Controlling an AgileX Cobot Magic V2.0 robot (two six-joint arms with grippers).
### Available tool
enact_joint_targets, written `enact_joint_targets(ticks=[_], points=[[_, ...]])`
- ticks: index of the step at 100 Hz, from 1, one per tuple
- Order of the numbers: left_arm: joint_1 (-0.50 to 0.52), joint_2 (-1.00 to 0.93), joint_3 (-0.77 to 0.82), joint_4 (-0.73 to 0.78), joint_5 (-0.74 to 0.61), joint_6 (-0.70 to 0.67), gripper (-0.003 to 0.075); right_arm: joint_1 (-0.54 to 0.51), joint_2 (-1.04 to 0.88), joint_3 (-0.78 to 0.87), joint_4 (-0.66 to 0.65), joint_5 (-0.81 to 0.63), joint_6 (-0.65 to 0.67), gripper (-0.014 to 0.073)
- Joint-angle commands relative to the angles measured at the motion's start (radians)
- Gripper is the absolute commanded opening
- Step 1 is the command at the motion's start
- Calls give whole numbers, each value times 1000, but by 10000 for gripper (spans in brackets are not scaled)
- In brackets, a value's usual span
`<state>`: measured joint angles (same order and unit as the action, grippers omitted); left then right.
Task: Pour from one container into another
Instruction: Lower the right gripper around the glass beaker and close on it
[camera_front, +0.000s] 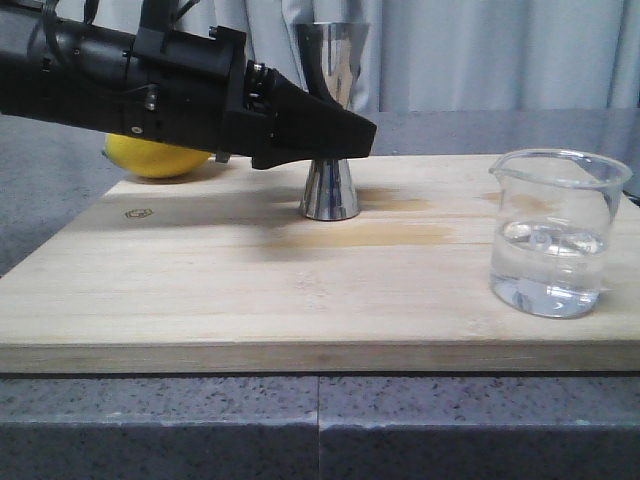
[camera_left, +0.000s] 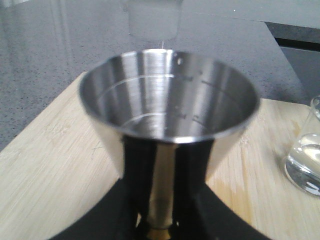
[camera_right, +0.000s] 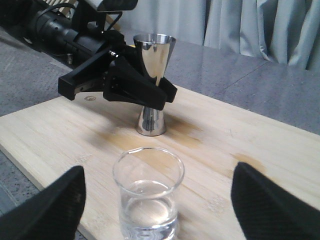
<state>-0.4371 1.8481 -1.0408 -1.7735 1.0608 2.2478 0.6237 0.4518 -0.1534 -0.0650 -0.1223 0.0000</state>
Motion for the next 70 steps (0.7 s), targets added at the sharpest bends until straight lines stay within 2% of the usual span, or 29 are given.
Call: enact_joint_targets(ticks=[1,70], points=[[-9,-42,-26,-76,69,-4,122,3,24,-12,-7,-125,-8,541],[-9,-42,-26,-76,69,-4,122,3,262,85,-23,-392,-8,541]])
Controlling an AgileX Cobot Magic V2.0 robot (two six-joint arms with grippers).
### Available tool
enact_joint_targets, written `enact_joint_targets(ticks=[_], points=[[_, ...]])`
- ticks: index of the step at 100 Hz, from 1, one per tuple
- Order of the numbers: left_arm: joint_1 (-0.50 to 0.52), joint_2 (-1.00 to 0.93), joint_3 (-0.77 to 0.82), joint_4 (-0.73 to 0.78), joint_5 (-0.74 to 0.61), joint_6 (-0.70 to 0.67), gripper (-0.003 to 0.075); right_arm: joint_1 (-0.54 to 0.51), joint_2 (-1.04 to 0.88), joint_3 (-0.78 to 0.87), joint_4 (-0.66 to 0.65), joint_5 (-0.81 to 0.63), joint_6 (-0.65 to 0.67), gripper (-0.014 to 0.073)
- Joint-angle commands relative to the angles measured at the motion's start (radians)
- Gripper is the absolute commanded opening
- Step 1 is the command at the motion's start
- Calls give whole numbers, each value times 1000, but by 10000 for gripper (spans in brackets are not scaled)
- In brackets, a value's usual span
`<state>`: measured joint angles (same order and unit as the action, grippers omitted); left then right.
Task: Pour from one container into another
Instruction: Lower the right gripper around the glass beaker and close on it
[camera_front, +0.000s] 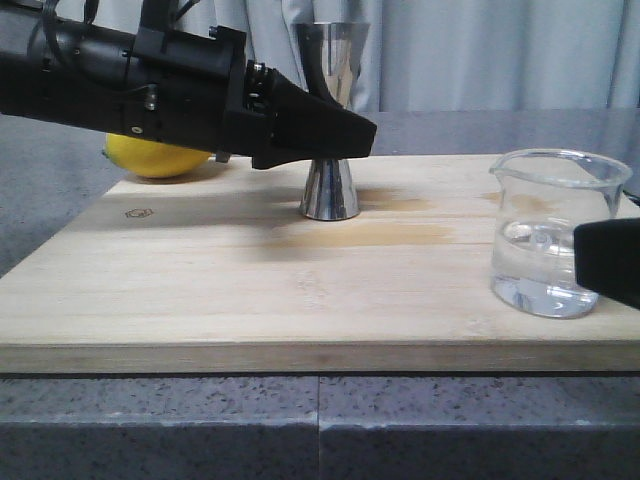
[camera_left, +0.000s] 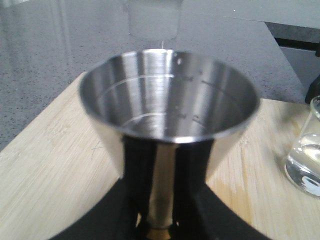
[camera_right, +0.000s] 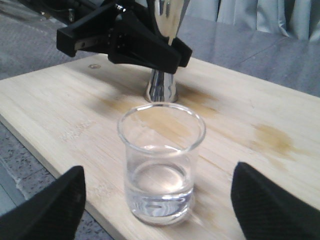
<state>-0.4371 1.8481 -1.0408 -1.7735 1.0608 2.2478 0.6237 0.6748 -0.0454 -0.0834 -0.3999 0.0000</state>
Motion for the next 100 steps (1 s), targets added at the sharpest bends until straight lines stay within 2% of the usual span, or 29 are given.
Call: enact_joint_targets(ticks=[1,16,100], points=[[-9,-42,-26,-76,69,-4,122,3,46,-23,-4,-120,-8,541],[-9,-42,-26,-76,69,-4,122,3,116,-23,56,-193,-8,541],[-9,-42,-26,-76,69,-4,122,3,355,-25,56,-434,-8,541]])
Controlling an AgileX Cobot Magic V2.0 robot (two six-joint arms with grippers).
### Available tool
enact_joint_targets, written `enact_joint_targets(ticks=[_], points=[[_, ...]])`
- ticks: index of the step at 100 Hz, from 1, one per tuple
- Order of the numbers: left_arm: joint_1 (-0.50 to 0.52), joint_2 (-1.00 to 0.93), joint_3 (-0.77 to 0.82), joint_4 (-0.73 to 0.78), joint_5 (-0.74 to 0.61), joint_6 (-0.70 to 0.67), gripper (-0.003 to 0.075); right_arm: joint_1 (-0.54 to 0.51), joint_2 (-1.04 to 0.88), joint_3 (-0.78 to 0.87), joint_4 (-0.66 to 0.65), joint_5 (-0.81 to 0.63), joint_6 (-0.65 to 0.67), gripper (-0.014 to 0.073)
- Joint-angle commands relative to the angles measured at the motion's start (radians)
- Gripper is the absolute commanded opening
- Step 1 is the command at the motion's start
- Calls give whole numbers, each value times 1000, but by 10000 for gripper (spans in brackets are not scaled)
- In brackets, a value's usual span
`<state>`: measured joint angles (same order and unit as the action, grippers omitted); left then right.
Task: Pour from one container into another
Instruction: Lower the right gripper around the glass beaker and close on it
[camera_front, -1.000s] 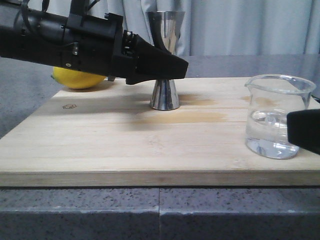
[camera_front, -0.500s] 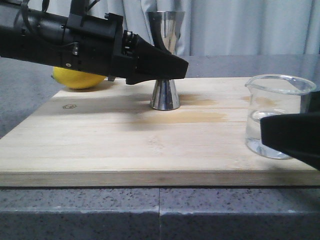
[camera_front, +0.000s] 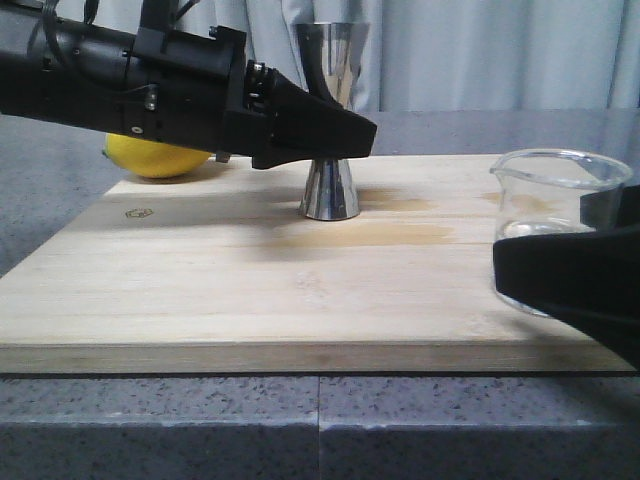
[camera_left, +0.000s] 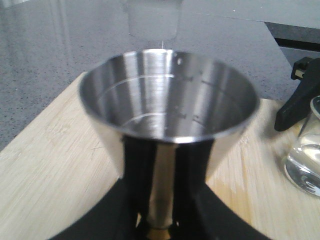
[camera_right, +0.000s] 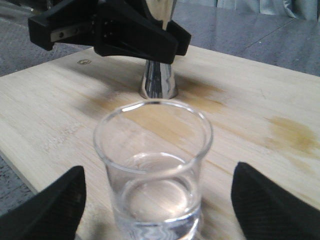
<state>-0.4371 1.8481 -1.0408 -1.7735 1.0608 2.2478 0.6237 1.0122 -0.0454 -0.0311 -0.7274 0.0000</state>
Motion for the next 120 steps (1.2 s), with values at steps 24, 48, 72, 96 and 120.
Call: enact_joint_targets(ticks=[24,48,72,96,120], points=[[-9,-42,-26,-76,69,-4,122,3,81,-25,3,-191,-8,541],[-9,-42,-26,-76,69,-4,122,3,109,-25,3,-220,-8,541],[-9,-42,-26,-76,69,-4,122,3,114,-25,3,-220,-8,541],[-9,-42,-26,-76,69,-4,122,3,114,-25,3,-220,-8,442],[-9,-42,-26,-76,69,-4,122,3,114,-28,3,-222,-8,426]])
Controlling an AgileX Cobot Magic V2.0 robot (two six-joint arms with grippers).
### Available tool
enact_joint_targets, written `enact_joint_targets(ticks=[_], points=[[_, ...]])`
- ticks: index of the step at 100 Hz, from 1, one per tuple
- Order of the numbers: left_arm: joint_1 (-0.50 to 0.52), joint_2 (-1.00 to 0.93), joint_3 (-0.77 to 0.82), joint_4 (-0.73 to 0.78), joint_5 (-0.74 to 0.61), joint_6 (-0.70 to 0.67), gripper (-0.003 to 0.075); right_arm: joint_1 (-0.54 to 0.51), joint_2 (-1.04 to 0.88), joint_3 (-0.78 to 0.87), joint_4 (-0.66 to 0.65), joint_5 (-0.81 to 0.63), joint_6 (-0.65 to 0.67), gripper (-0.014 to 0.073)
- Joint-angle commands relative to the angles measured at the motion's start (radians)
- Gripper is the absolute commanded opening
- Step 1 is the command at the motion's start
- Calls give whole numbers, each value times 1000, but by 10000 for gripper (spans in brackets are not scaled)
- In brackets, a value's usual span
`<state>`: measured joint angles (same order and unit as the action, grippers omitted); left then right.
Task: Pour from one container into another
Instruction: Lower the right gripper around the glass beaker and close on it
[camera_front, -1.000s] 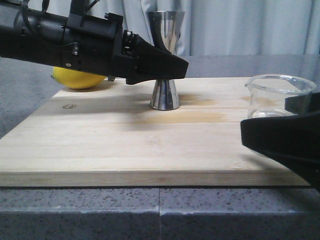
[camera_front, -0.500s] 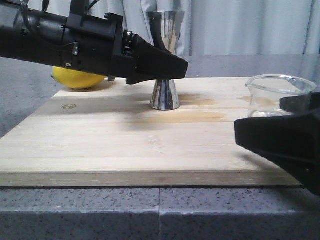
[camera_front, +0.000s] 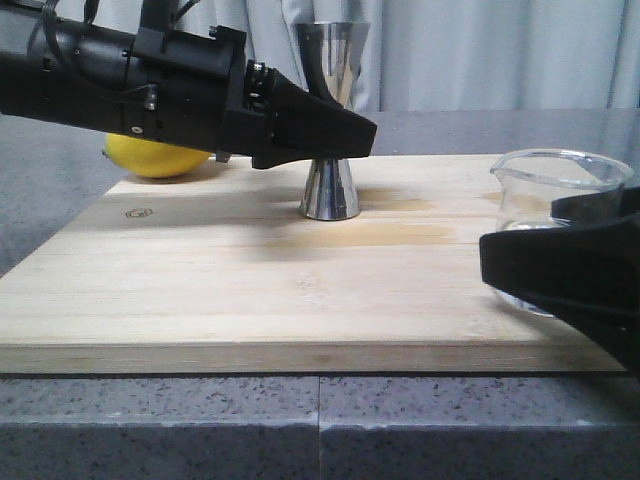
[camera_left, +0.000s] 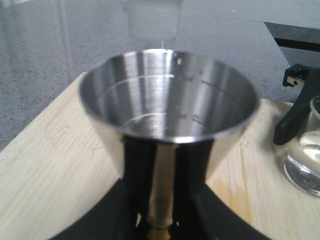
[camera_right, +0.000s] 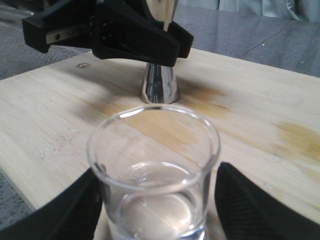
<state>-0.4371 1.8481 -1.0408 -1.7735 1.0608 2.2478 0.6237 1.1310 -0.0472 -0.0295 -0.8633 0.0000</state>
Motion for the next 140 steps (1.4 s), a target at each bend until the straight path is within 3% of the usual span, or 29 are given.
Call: enact_joint_targets(ticks=[1,45,64,121,140], points=[[-9,-42,-26,-76,69,-4,122,3,-5,-26,2,-86,-8,426],[-9,-42,-26,-76,69,-4,122,3,30,-53,0,-86,-8,426],[-9,-42,-26,-76,69,-4,122,3,64,-53,-10,-168,-8,426],[-9,-42,-26,-76,69,-4,122,3,64,-53,-10,-117,-8,424],[-9,-42,-26,-76,69,-4,122,3,64,-53,-10,-116,-8,307]])
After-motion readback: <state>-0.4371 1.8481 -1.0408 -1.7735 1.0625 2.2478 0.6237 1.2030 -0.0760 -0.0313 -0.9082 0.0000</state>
